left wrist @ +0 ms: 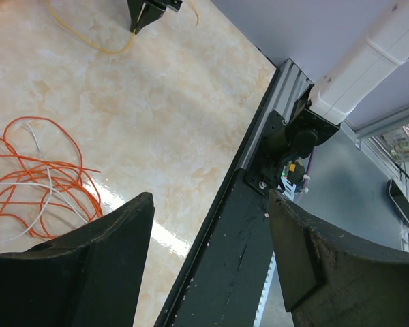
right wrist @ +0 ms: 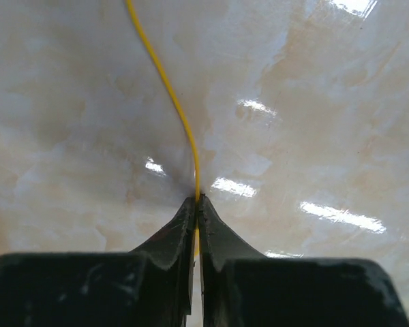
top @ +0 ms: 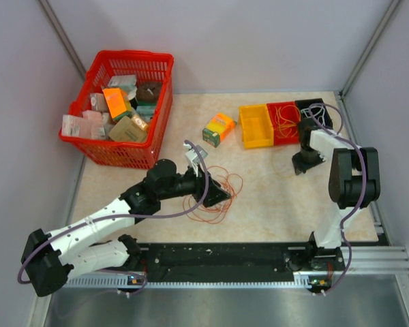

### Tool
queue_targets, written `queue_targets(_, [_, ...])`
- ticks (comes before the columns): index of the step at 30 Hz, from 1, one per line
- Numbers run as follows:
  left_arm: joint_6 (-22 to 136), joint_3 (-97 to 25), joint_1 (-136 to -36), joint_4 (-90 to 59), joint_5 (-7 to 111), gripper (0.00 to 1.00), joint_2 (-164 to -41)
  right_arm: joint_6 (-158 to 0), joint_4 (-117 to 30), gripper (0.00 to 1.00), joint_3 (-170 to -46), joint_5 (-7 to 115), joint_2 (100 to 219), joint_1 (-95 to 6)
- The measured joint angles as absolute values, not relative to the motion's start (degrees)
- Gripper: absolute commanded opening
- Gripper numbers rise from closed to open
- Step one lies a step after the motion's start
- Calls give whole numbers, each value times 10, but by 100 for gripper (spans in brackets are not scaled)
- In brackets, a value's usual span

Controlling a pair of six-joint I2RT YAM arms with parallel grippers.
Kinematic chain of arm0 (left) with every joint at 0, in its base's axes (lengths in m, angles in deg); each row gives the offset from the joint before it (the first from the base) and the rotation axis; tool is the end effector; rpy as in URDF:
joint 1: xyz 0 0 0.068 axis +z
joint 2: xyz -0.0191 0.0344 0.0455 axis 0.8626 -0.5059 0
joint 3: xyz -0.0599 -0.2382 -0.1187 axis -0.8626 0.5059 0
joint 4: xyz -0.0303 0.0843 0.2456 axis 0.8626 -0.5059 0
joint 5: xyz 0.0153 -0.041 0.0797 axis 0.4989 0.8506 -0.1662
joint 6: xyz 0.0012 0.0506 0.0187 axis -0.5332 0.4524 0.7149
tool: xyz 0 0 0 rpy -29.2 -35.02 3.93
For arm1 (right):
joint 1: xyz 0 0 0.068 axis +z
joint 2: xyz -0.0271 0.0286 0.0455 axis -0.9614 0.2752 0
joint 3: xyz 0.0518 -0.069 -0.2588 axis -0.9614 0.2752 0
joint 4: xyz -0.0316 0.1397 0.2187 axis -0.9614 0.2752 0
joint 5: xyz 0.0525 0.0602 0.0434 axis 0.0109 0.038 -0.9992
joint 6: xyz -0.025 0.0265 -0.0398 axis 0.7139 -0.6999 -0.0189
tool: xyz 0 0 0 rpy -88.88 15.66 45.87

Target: Untangle the cables

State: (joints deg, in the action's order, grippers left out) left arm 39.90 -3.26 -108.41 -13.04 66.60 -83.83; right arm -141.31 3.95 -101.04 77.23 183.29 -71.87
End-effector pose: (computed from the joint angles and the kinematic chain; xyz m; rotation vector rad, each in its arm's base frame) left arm 0.1425 -0.1840 0.2944 0.6509 1.8808 -1.2904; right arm 0.3321 0.0029 0.1662 1.6071 2.3987 -0.2349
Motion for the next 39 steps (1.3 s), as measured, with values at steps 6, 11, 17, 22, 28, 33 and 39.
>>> queue_targets(6, [399,-32,-1084,-130,666,72,-832,-1393,51,0,-1010,789,1824,-707])
queue_targets(11, [399,-32,-1084,-130,665,72,-832,-1296,22,0,-989,817,1703,-657])
queue_targets(17, [398,-32,-1084,-130,665,72,-833,-1144,-49,0,-954,759,1480,-642])
queue_targets(22, [394,-32,-1084,-128,667,72,-839,-1064,-67,0,-1008,648,1494,-645])
queue_targets(28, [390,-32,-1084,-134,665,72,-834,-1044,-80,0,-1107,512,1578,-679])
queue_targets(33, [391,-32,-1084,-140,661,72,-819,-1063,-98,0,-1128,407,1609,-737])
queue_targets(39, [391,-32,-1084,-143,661,72,-821,-1034,-87,0,-1203,410,1623,-751])
